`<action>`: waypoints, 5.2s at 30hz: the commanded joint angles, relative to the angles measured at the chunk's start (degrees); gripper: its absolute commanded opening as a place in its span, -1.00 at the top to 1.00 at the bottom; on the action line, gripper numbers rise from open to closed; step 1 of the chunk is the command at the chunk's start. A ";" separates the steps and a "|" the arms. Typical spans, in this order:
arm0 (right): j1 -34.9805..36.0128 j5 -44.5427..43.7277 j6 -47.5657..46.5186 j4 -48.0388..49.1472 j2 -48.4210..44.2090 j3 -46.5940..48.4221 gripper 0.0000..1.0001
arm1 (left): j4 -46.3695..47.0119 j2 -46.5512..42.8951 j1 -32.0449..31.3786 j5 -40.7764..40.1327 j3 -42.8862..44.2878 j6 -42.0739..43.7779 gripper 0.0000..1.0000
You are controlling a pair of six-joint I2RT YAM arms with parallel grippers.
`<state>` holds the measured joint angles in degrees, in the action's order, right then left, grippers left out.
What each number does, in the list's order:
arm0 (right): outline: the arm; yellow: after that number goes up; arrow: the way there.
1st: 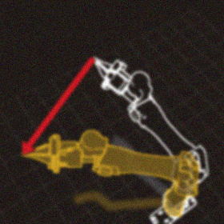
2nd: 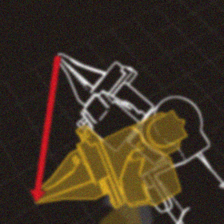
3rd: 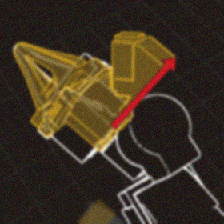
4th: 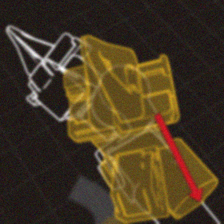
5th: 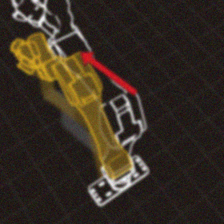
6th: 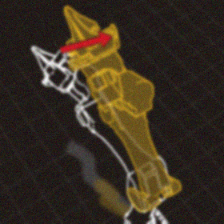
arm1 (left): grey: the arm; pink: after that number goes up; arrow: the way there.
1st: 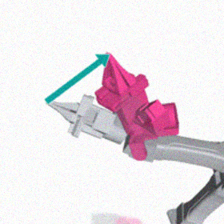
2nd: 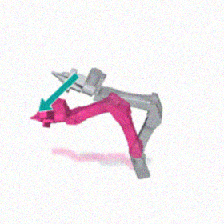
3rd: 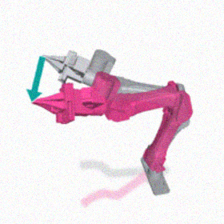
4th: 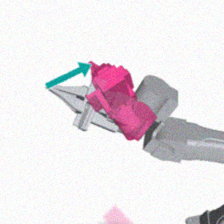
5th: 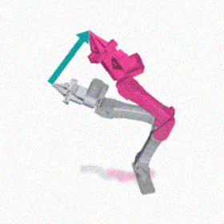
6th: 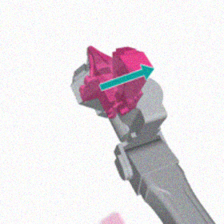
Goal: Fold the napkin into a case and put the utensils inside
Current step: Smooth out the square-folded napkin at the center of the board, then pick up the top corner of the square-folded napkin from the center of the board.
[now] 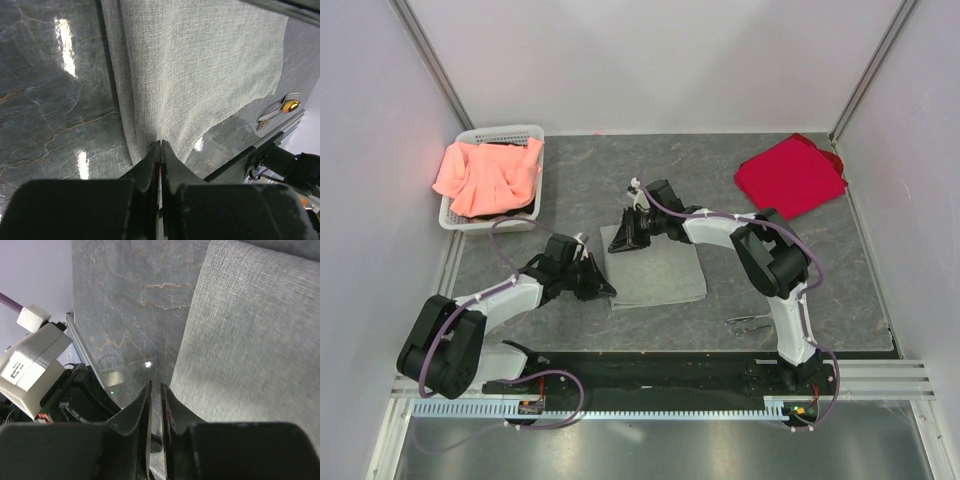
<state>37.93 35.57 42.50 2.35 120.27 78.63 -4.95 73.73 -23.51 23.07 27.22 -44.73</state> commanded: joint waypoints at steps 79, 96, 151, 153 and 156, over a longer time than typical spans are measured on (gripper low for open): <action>-17.63 -16.95 -16.49 -26.80 -41.86 -36.16 0.01 | 0.99 2.81 -3.83 1.09 6.79 0.08 0.69; -13.59 -15.71 -13.06 -21.51 -39.85 -39.52 0.35 | 3.10 2.82 -3.91 2.07 4.51 -1.15 0.74; -13.50 -18.79 -18.59 -26.61 -54.44 -41.28 1.00 | 8.14 1.86 -15.34 0.14 -3.41 -9.59 0.81; -13.50 -17.74 -19.38 -25.56 -53.48 -40.31 1.00 | 4.01 -1.39 -15.25 -2.40 -1.13 -7.32 0.79; -12.97 -17.03 -20.09 -23.36 -49.97 -37.95 1.00 | -1.98 -4.73 -14.20 -5.13 1.95 -4.94 0.77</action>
<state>24.21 17.10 24.49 -24.10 67.26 36.75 0.21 73.65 -38.59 22.52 24.62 -52.58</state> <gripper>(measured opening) 0.010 0.109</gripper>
